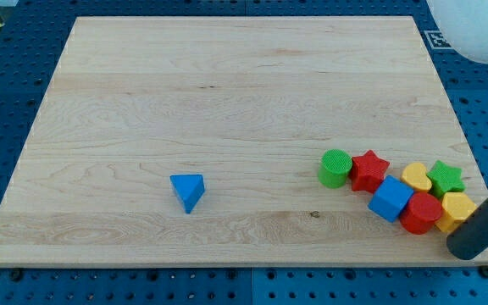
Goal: Move the yellow hexagon along with green star slightly up
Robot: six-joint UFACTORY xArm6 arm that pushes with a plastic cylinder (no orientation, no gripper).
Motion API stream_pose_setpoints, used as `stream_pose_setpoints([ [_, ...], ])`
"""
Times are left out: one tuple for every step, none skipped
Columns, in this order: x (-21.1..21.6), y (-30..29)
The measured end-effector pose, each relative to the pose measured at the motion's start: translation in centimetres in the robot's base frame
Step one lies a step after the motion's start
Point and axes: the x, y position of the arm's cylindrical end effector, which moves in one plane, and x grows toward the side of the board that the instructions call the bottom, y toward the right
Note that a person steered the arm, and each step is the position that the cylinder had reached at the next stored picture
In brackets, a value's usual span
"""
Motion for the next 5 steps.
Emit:
stream_pose_setpoints([
  [-2.4,0.0],
  [-5.0,0.0],
  [-6.9,0.0],
  [-7.8,0.0],
  [-7.8,-0.4],
])
